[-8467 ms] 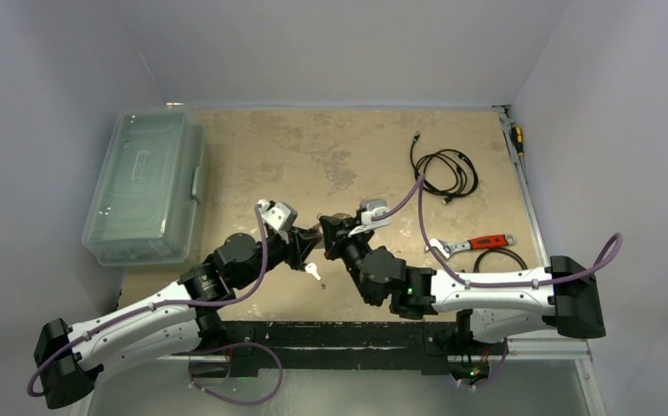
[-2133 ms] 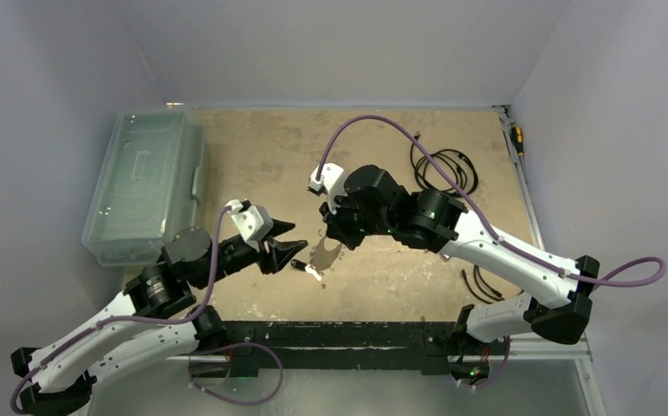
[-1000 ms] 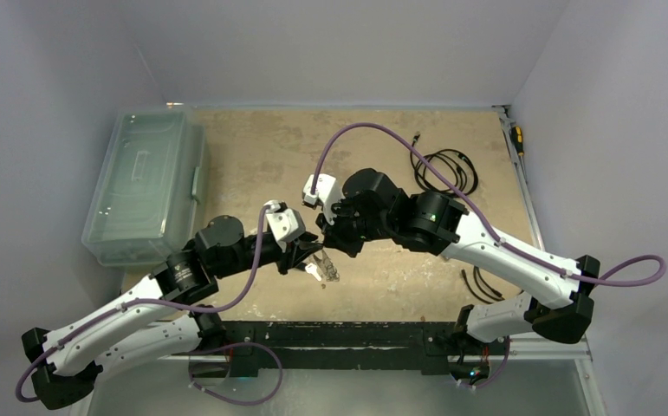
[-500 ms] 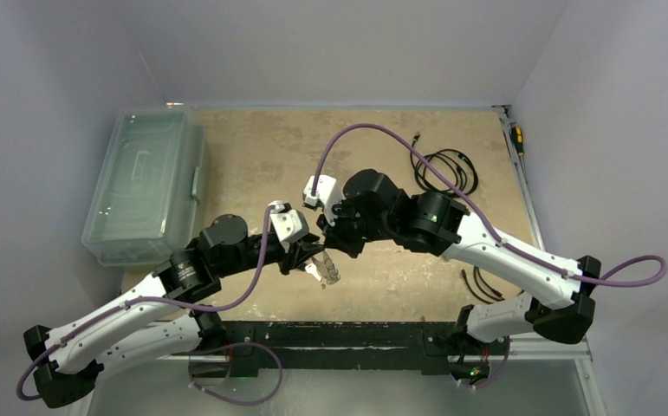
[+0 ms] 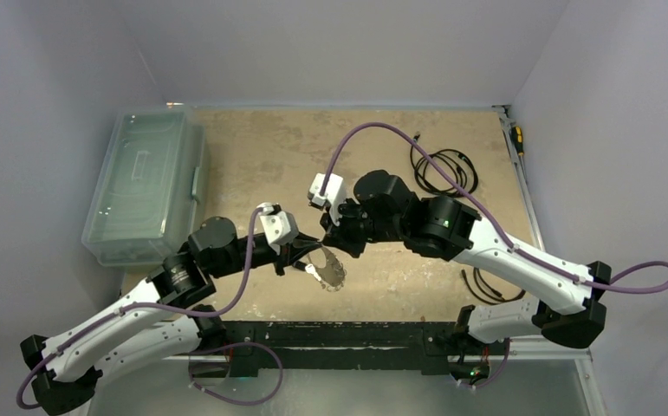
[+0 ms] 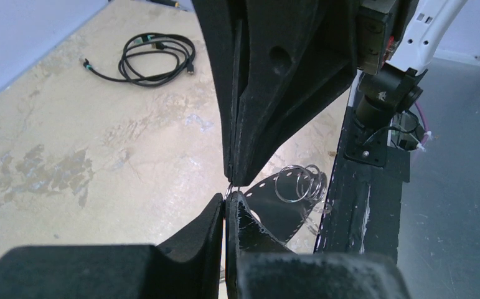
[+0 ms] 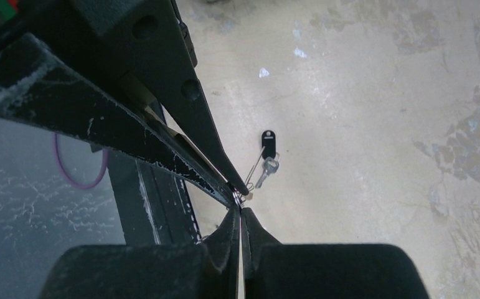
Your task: Put the keys on the keyring
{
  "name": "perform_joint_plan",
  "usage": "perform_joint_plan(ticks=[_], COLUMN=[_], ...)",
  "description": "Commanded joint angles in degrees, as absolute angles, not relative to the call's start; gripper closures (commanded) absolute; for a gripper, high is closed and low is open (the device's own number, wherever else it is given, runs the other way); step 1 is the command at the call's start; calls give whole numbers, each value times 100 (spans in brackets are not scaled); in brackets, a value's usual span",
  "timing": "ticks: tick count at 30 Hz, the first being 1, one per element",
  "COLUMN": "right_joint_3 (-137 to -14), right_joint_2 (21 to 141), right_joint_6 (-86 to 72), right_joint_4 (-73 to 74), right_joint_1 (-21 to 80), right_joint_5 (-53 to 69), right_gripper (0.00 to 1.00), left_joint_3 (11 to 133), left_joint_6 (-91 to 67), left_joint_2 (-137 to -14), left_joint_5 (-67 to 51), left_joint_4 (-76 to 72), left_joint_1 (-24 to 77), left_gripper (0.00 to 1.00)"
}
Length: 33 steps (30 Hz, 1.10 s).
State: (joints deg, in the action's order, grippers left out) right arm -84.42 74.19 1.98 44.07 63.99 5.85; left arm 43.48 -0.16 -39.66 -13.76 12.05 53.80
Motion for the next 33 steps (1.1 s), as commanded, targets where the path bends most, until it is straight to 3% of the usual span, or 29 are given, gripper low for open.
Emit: perform_joint_plan(ticks=[1, 2, 5, 8, 10, 17, 24, 29, 33], right_joint_3=[-8172, -8070, -7716, -7036, -6388, -4952, -4935, -4791, -4773], right_joint_2=[6897, 6795, 6421, 5735, 5274, 4880, 5278, 5149, 5265], right_joint_6=[107, 58, 43, -157, -97, -248, -663, -882, -1045], right_joint_4=[3446, 3306, 2817, 2000, 1272, -560, -1553, -2073, -2296], right_joint_1=[6442, 6442, 6442, 6436, 6414, 5932, 5590, 5344, 5194], right_joint_5=[747, 747, 733, 657, 665, 1858, 2942, 3422, 3769], right_gripper=[100, 96, 51, 33, 26, 33, 46, 47, 56], left_joint_3=[4173, 4160, 4133, 4054, 3992, 3777, 3675, 3635, 3614], left_joint_6=[44, 51, 69, 53, 44, 45, -35, -140, -178], left_joint_2=[-3643, -3605, -3487, -3253, -3066, -2492, -2293, -2177, -2100], left_joint_5=[-1532, -1537, -1586, -1698, -1772, -2129, -2331, -2337, -2324], left_joint_4=[887, 890, 867, 736, 609, 189, 92, -115, -158], left_joint_1=[5213, 5187, 5119, 5051, 5014, 4937, 4925, 4922, 4930], left_gripper=[100, 100, 100, 100, 100, 100, 100, 100, 100])
